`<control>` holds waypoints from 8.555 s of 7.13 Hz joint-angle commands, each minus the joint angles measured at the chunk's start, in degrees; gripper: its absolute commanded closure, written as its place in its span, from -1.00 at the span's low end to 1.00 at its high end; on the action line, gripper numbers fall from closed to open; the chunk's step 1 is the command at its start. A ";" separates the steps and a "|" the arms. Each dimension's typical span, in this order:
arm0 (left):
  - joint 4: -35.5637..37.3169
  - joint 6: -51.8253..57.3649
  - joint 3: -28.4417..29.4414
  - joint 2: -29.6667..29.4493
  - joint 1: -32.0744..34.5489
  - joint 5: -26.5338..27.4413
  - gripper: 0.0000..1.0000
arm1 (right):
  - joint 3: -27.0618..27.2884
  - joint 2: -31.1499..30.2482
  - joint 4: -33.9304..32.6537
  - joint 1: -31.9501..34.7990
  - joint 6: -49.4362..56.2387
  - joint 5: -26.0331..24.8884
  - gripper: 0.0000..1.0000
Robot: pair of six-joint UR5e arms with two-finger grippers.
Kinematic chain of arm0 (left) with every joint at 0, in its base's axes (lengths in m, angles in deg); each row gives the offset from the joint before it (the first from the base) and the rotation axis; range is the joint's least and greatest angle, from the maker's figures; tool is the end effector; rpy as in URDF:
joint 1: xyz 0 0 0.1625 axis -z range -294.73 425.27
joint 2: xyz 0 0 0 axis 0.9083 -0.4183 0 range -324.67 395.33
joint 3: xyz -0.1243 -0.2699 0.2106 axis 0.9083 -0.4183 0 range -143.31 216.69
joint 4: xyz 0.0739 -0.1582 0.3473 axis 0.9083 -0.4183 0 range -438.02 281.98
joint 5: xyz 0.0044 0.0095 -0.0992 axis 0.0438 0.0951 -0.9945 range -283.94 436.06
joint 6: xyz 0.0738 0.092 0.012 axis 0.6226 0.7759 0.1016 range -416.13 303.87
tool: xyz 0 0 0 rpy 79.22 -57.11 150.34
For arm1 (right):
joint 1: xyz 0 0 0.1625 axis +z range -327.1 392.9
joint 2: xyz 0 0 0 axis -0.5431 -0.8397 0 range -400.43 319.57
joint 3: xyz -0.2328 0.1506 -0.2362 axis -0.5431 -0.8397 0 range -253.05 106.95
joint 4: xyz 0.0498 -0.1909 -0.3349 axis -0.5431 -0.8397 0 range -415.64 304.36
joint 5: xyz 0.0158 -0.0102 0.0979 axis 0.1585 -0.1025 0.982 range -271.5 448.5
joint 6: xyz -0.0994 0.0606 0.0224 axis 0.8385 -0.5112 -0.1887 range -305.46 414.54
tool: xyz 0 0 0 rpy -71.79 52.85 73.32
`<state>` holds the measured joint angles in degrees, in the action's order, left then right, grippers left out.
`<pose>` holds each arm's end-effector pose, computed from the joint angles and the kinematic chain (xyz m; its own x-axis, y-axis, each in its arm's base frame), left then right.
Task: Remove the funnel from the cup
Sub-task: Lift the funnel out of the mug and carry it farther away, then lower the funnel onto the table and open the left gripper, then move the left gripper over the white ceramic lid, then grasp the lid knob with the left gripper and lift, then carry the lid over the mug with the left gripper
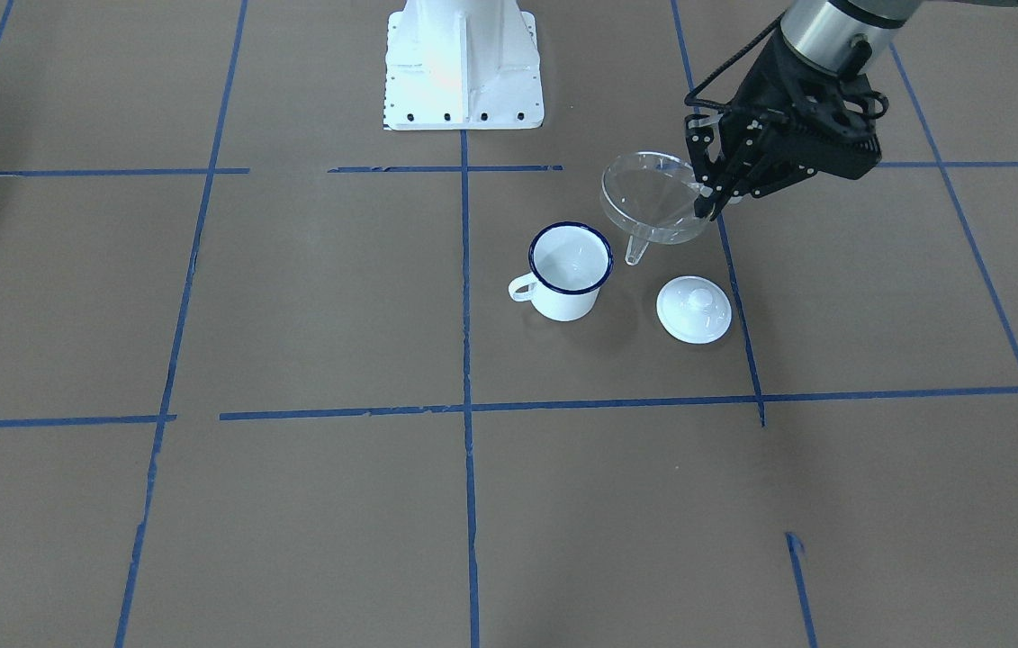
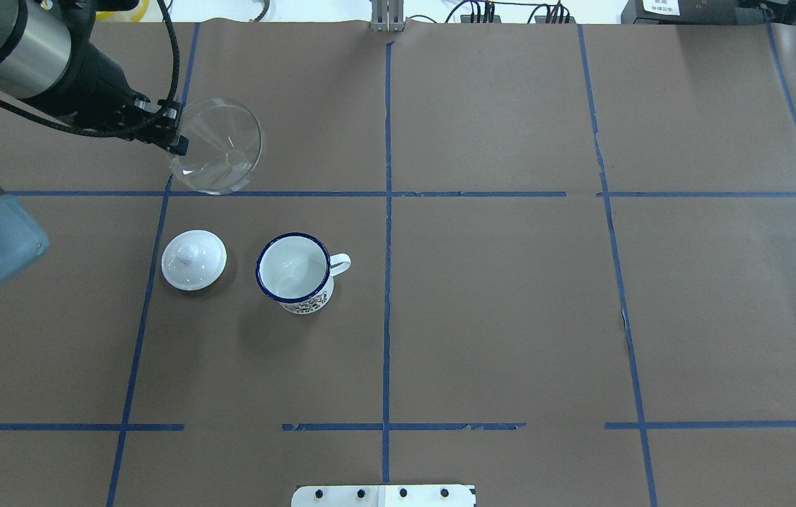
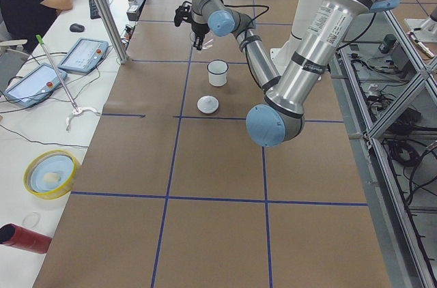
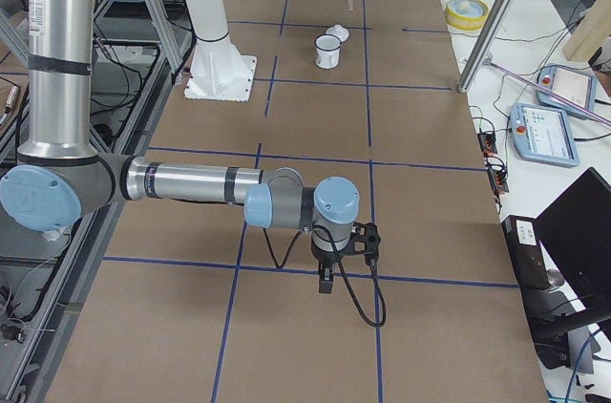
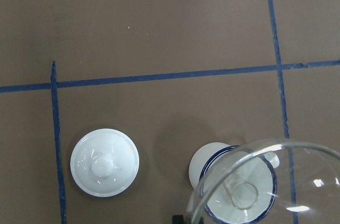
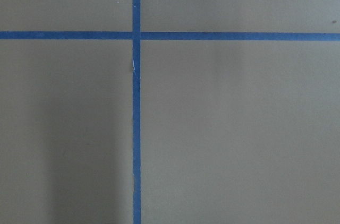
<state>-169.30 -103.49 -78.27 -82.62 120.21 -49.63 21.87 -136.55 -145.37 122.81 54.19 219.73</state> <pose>0.2505 -0.4686 0.1684 0.5136 0.2258 -0.8278 0.0615 0.9526 0.2980 0.0545 -0.4245 0.6231 0.7521 0.0158 0.6588 -0.0032 0.9998 -0.0202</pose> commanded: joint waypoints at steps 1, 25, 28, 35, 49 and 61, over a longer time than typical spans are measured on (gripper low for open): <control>-21.03 -0.27 9.27 1.13 1.48 7.33 1.00 | 0.00 -0.03 0.00 0.00 0.00 0.00 -1.00; -70.79 -17.68 41.43 3.24 -17.51 53.56 -1.00 | 0.00 -0.03 0.00 0.00 0.00 0.00 -1.00; -69.65 -17.59 26.33 15.94 -17.33 49.06 -1.00 | 0.00 -0.03 0.00 0.00 0.00 0.00 -1.00; -18.49 -17.50 6.32 13.39 -13.72 24.00 -1.00 | 0.00 0.06 0.00 0.00 0.00 0.00 -1.00; -13.84 -8.89 14.94 10.63 -14.52 13.29 -0.21 | 0.00 -0.03 0.00 0.00 0.00 0.00 -1.00; 15.08 -8.62 -4.99 3.73 -9.18 11.96 1.00 | 0.00 -0.03 0.00 0.00 0.00 0.00 -1.00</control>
<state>-164.26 -112.22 -78.33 -75.05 108.60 -37.47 21.86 -136.57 -145.37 122.81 54.19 219.72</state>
